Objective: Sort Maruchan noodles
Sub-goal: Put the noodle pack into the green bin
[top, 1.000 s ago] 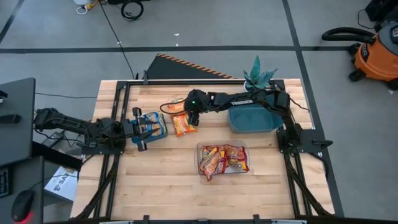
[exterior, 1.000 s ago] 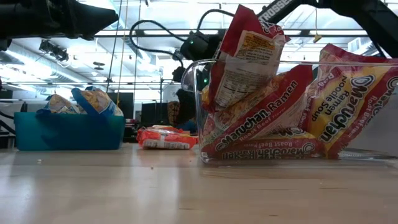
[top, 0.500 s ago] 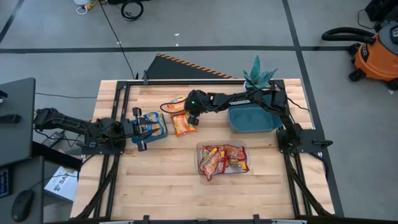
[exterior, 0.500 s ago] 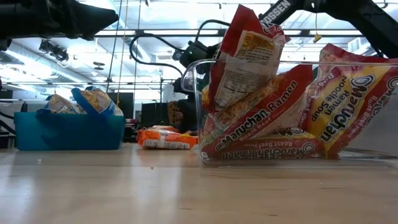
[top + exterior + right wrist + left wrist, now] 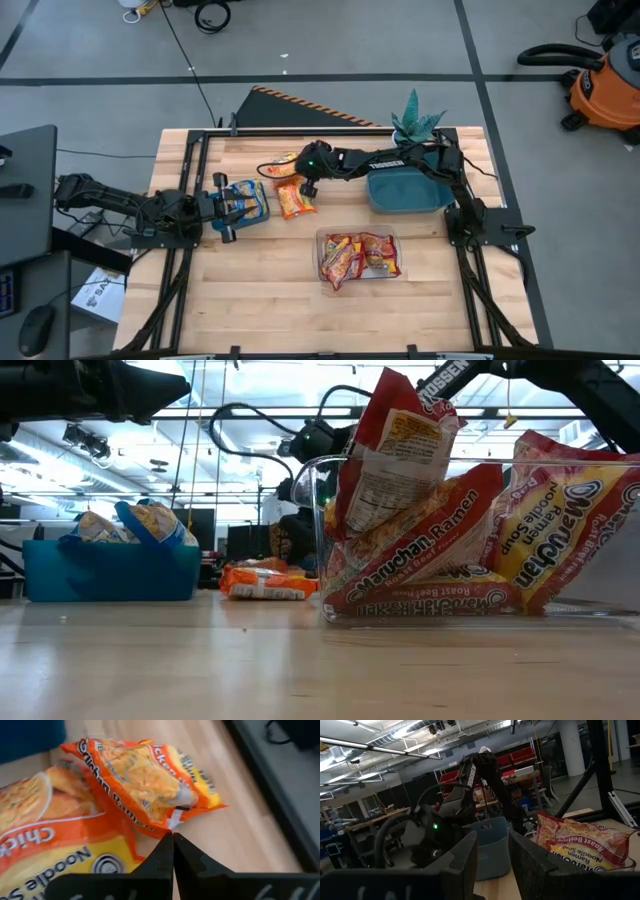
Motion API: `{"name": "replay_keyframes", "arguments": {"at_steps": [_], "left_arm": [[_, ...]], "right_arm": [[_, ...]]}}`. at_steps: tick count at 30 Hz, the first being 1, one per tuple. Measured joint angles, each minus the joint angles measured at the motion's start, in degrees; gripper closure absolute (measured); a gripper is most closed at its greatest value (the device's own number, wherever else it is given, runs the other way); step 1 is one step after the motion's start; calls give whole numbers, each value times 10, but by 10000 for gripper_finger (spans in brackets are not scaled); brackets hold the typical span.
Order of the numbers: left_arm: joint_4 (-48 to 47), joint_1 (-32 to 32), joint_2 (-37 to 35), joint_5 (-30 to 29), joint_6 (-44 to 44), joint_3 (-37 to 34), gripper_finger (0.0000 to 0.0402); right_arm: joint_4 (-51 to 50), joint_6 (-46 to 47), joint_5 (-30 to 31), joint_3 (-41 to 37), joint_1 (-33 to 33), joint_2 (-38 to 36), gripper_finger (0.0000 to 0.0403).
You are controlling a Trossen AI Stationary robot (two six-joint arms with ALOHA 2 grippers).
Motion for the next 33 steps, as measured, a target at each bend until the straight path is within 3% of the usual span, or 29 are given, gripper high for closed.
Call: {"name": "replay_keyframes", "arguments": {"at_steps": [16, 18, 23, 33], "left_arm": [[1, 0, 0, 0, 0, 0, 285], [1, 0, 0, 0, 0, 0, 285], [1, 0, 0, 0, 0, 0, 285], [1, 0, 0, 0, 0, 0, 285]], "right_arm": [[15, -61, 187, 0, 42, -88, 401], [11, -64, 173, 0, 45, -96, 400], [-12, -23, 62, 0, 42, -97, 376], [-12, 51, -14, 0, 6, -16, 308]]}}
